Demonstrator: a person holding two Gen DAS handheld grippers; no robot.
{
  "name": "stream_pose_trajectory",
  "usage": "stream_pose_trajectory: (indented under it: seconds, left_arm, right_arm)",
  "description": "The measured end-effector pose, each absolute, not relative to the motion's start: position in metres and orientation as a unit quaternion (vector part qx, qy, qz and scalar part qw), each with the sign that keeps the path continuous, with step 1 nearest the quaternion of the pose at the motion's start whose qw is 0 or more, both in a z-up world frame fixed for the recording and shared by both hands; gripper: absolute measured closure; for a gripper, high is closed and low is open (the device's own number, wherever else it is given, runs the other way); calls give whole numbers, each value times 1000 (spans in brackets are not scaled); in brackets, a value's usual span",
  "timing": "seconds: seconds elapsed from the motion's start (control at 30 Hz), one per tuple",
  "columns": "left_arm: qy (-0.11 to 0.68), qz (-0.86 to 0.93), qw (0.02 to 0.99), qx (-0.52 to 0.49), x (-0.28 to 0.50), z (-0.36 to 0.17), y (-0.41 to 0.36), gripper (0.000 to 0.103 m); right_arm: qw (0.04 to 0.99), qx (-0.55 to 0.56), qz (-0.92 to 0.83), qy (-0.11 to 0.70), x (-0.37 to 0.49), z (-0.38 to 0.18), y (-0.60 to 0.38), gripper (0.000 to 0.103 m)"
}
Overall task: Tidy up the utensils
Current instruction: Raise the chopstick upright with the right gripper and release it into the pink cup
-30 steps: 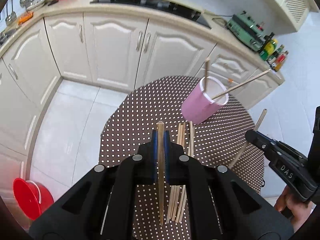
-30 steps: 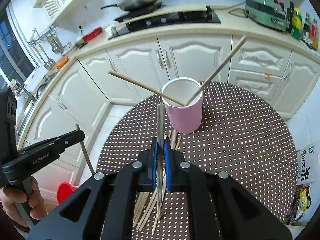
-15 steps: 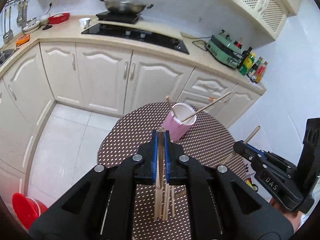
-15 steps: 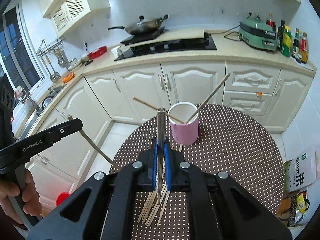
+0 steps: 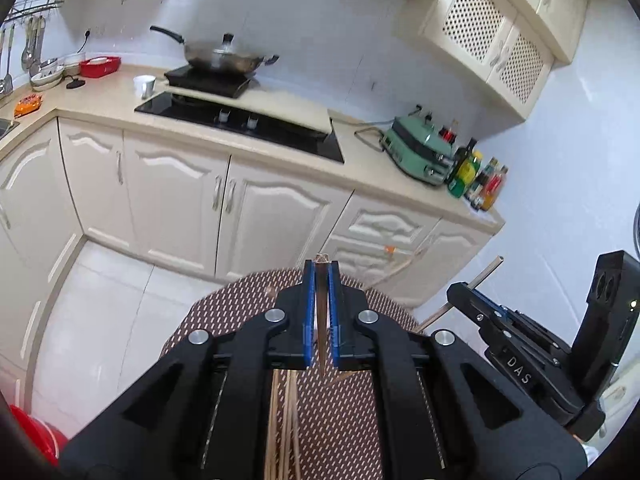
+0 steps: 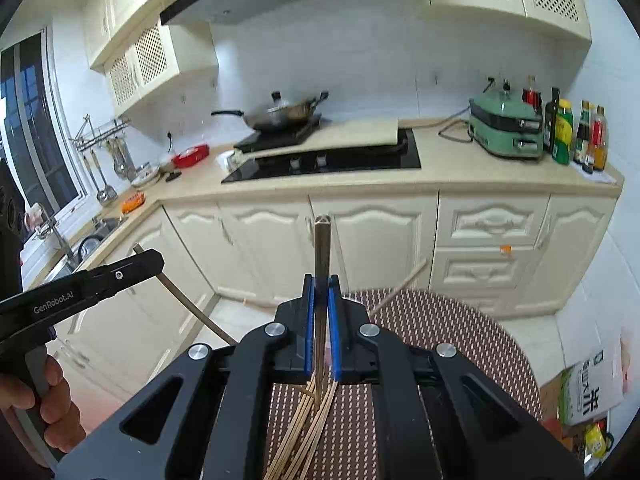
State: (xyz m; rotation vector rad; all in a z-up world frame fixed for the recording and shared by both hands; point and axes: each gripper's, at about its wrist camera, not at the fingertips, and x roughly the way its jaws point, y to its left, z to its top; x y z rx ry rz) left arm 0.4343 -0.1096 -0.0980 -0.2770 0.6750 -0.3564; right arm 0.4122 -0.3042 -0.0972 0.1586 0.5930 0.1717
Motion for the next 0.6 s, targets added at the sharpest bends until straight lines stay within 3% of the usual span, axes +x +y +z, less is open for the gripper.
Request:
stream_pose_trajectory:
  seconds: [0.3,0.6]
  left_arm:
    - [299,-157,930,-147,471,-86,-122,97]
    - [313,-140,931,-123,497,-110,-140,97]
  right_arm:
    - [961,78,82,251,453,-83,-322,98]
    - [957,72,92,267,484,-104,-322,98]
